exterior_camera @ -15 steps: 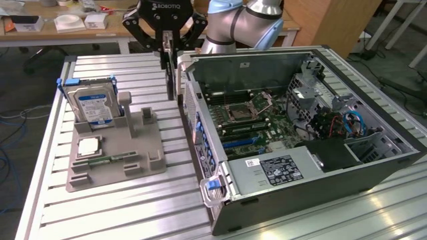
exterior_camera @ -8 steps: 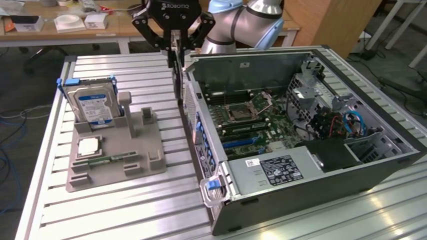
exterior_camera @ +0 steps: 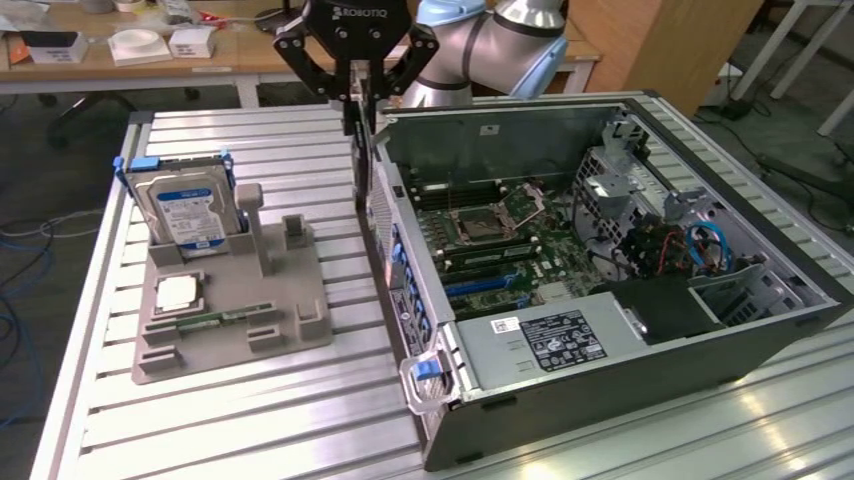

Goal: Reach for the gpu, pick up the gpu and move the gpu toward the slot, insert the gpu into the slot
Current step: 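Pick up the gpu and move the gpu toward the slot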

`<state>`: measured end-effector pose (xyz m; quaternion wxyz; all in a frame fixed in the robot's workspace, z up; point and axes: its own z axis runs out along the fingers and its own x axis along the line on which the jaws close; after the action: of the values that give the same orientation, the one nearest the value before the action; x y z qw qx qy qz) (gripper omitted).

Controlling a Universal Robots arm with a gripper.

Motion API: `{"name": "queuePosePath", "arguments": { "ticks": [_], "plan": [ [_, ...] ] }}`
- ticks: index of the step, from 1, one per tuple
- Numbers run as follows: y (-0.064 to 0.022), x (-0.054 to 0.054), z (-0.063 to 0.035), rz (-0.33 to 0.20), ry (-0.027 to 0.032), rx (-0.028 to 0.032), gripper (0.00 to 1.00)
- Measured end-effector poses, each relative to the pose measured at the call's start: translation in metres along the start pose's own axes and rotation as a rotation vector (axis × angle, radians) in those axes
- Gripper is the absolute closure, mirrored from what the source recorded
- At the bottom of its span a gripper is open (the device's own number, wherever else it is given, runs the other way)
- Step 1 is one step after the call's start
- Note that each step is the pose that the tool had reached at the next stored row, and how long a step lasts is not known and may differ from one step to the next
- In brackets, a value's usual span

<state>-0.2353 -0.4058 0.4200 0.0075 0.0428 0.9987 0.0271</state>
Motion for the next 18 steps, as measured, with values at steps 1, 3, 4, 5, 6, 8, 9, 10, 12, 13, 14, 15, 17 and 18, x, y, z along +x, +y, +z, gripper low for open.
{"name": "queuePosePath", "arguments": {
  "ticks": [1, 3, 4, 5, 6, 8, 9, 10, 12, 13, 14, 15, 17, 18],
  "plan": [
    [0.0001, -0.001, 0.0000, 0.001, 0.0000, 0.0000, 0.74],
    [0.0004, -0.005, 0.0001, 0.003, -0.0002, 0.0001, 0.74],
    [0.0007, -0.008, 0.0002, 0.003, -0.0002, 0.0000, 0.74],
    [0.0009, -0.010, 0.0004, 0.004, -0.0002, 0.0000, 0.74],
    [0.0010, -0.012, 0.0006, 0.004, -0.0003, -0.0001, 0.74],
    [0.0012, -0.015, 0.0008, 0.004, -0.0002, 0.0000, 0.74],
    [0.0014, -0.017, 0.0010, 0.004, -0.0003, 0.0000, 0.74],
    [0.0015, -0.018, 0.0011, 0.004, -0.0002, 0.0000, 0.74],
    [0.0019, -0.024, 0.0015, 0.004, -0.0002, 0.0001, 0.74],
    [0.0023, -0.028, 0.0017, 0.004, -0.0002, 0.0001, 0.74],
    [0.0026, -0.031, 0.0020, 0.004, -0.0003, 0.0000, 0.74],
    [0.0028, -0.034, 0.0022, 0.004, -0.0002, 0.0001, 0.74],
    [0.0033, -0.040, 0.0027, 0.004, -0.0003, 0.0000, 0.74],
    [0.0035, -0.043, 0.0030, 0.004, -0.0002, 0.0000, 0.74]
  ]
}}
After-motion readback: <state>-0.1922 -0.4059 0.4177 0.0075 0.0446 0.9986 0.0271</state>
